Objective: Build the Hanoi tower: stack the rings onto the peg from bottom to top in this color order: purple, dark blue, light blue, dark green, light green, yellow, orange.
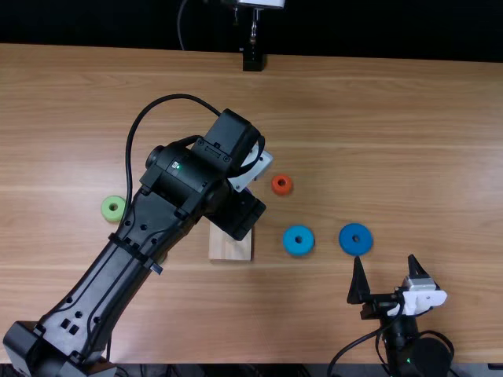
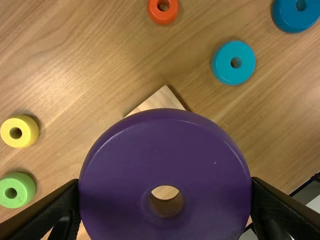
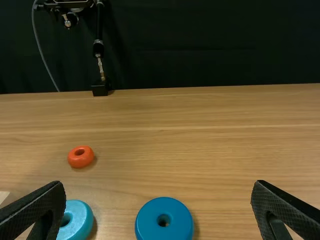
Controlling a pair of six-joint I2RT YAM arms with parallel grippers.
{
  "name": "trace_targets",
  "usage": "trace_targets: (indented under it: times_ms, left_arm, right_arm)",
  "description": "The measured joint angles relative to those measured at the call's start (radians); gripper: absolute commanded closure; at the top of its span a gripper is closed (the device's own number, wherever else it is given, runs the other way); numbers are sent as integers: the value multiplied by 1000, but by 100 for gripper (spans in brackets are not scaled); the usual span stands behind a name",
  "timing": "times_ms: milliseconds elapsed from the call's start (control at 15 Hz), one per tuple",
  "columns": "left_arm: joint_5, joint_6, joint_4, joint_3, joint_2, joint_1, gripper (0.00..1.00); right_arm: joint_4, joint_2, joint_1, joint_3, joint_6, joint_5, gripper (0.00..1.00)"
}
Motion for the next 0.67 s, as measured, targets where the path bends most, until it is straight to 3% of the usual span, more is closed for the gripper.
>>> trace_targets:
  times_ms: [667]
  left_arm:
    - [0, 0, 3, -60, -2, 0, 100]
  right_arm:
    - [0, 0, 0, 0, 0, 0, 0]
